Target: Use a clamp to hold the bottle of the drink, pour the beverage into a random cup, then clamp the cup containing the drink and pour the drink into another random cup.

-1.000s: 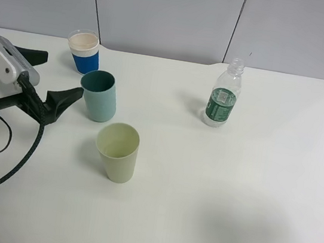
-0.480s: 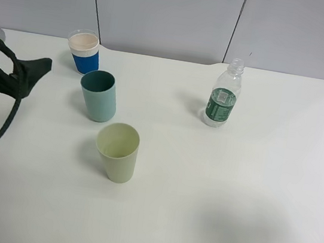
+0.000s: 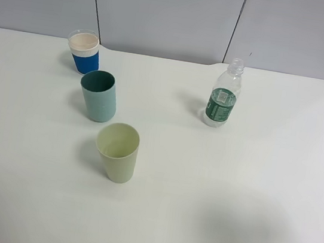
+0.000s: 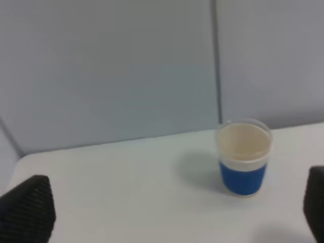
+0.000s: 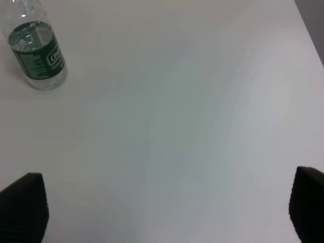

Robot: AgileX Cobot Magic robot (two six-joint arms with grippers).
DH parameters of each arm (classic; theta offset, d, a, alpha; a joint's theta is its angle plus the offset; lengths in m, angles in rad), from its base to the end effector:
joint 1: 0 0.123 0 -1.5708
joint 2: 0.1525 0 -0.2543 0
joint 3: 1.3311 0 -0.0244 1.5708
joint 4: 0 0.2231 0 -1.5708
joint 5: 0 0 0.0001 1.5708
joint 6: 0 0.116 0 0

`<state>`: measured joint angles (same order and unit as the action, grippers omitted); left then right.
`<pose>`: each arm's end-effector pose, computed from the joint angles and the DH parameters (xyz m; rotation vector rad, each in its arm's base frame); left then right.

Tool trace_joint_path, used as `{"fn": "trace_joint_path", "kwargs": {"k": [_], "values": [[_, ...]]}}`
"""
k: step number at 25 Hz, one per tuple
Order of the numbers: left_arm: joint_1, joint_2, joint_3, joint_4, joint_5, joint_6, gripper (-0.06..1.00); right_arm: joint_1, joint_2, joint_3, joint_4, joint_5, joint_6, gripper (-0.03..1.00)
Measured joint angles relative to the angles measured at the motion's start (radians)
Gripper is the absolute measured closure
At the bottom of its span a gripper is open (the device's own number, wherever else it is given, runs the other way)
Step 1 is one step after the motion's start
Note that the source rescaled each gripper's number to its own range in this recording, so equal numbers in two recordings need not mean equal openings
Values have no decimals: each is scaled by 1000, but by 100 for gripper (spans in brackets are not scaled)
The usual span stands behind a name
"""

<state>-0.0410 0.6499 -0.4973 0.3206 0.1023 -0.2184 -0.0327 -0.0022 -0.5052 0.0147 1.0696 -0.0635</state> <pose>0.1619 -0.0029 0.2968 0.0990 1.7309 0.0718 0.0229 0.0007 0.2531 -0.0323 2.0457 -0.0425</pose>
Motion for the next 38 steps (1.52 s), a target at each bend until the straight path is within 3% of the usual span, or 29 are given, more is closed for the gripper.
{"fn": "trace_joint_path", "kwargs": {"k": [6,14,27,34,38], "values": [[0,-167,-54,-99,219,106,-5,0,0,0,0,0,0,-3],[0,-356,-55,-123,447,134,-5,0,0,0,0,0,0,-3],[0,-463,-66,-290,763,157,-5,0,0,0,0,0,0,-3],[0,-553,-66,-294,926,168,-5,0,0,0,0,0,0,-3],[0,-602,-66,-293,963,176,-5,0,0,0,0,0,0,-3]]}}
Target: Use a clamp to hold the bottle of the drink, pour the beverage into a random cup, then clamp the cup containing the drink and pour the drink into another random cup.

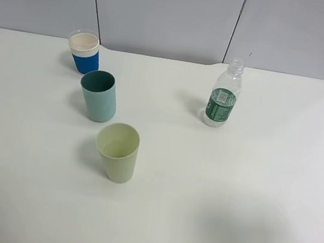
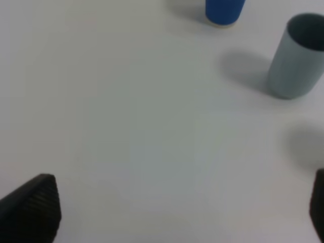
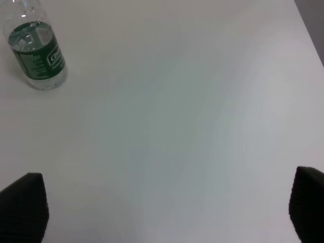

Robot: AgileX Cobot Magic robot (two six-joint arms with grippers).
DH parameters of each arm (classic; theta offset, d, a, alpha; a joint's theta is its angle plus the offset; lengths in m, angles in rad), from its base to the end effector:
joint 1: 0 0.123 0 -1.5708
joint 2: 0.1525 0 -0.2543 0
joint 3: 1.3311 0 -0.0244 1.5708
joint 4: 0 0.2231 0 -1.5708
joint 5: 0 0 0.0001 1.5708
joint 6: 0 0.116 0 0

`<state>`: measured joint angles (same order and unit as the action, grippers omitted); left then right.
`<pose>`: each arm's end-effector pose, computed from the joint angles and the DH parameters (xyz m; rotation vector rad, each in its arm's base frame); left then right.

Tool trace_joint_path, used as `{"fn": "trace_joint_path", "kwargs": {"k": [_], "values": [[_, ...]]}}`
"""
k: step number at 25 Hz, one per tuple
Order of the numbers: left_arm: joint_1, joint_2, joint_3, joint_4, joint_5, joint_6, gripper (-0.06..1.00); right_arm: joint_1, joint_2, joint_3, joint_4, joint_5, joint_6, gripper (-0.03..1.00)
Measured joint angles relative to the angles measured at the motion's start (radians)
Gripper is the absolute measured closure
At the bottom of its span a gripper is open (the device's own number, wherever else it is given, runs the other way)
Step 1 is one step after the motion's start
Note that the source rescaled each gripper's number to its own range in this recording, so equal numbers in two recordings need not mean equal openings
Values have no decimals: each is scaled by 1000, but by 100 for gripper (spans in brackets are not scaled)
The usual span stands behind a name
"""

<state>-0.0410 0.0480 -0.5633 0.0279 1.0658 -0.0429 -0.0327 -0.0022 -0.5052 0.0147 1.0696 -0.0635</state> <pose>0.0246 0.0018 0.2683 -0.0036 2.0338 -0.0195 0.0229 0.0007 0.2531 -0.0323 2.0457 -0.0425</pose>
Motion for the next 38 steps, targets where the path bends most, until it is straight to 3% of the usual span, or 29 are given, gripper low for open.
{"fn": "trace_joint_path", "kwargs": {"k": [11,31,38], "values": [[0,-53,27,40,-8,-28,-5,0,0,0,0,0,0,-3],[0,-53,59,5,-10,-13,-5,0,0,0,0,0,0,-3],[-32,-53,59,-6,-10,7,-5,0,0,0,0,0,0,-3]]}}
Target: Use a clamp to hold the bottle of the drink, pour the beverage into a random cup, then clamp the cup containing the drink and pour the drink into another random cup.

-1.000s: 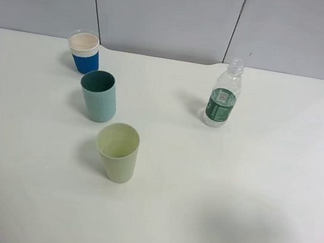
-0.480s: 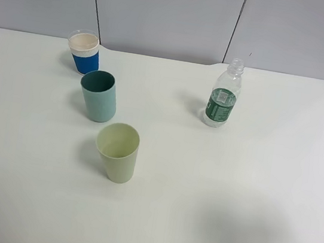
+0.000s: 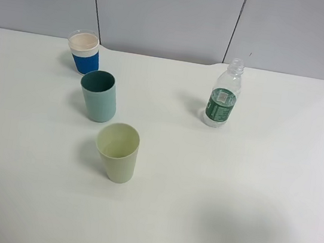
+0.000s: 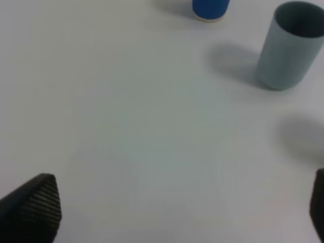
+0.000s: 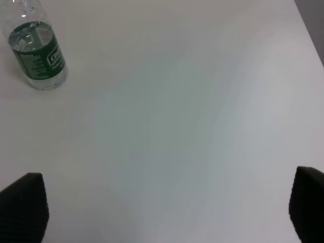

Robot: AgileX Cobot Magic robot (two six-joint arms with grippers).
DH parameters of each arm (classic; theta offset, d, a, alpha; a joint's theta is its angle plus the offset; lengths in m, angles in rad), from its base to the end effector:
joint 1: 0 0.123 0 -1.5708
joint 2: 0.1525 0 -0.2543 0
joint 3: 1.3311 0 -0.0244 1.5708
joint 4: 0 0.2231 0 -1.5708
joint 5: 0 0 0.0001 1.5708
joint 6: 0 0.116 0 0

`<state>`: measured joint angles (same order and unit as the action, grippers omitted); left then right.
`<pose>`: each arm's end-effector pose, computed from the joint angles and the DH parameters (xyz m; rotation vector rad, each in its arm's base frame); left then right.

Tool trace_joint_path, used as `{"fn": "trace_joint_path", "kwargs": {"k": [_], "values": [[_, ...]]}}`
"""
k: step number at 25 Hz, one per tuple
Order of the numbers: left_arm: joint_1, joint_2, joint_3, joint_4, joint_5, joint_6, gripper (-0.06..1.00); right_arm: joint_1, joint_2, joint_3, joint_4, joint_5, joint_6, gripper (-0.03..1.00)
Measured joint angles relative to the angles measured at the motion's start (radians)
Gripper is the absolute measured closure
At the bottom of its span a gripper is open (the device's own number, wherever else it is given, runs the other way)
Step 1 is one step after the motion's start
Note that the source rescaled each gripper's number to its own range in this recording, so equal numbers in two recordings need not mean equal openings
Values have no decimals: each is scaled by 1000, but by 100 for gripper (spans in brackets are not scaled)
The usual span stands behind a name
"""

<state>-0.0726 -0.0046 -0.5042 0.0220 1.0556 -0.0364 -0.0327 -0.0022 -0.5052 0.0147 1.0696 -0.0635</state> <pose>0.0234 0.0005 0.2544 0.0357 2.0302 -0.0424 0.0229 0.0007 0.2531 -0.0323 2.0457 -0.0425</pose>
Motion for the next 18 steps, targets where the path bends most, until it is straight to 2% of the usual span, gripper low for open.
{"fn": "trace_joint_path", "kwargs": {"k": [18], "values": [[13,0,0,-1,0,2,-5,0,0,0,0,0,0,-3]]}}
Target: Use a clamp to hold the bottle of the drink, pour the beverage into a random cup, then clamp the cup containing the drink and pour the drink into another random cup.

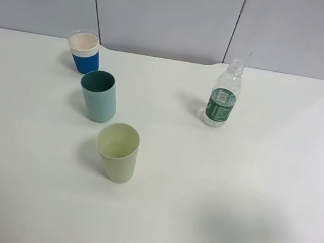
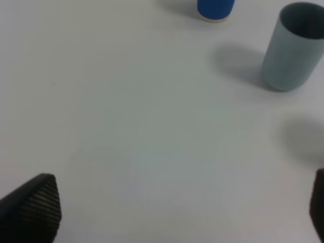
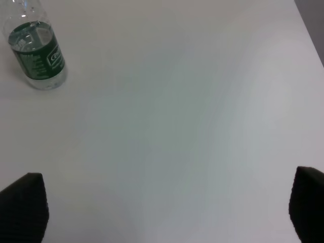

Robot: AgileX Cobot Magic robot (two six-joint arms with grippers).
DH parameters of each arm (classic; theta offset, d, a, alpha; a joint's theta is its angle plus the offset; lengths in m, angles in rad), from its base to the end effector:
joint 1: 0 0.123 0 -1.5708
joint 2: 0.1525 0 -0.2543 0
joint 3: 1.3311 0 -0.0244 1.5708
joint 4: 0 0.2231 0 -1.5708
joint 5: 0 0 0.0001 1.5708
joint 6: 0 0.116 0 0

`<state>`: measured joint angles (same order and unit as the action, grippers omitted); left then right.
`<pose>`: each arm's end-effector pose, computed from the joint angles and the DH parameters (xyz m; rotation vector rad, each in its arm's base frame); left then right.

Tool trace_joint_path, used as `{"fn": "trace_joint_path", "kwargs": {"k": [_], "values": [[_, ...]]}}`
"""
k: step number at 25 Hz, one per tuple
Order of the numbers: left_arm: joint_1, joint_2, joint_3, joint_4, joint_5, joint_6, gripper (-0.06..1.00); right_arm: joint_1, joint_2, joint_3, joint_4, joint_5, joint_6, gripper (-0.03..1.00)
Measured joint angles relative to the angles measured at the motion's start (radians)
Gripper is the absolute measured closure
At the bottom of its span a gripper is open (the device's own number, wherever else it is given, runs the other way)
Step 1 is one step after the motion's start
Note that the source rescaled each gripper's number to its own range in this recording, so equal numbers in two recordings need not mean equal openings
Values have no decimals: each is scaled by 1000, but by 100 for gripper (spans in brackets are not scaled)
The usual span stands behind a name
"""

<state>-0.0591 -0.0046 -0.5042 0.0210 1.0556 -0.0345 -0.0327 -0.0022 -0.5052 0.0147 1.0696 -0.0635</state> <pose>0.0234 0.0007 0.2544 0.0240 2.0302 -0.0339 0.0229 0.0007 0.2531 -0.0323 2.0457 -0.0425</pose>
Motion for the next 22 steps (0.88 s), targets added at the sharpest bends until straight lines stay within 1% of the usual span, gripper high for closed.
{"fn": "trace_joint_path", "kwargs": {"k": [22], "values": [[0,0,0,-1,-1,3,-5,0,0,0,0,0,0,-3]]}}
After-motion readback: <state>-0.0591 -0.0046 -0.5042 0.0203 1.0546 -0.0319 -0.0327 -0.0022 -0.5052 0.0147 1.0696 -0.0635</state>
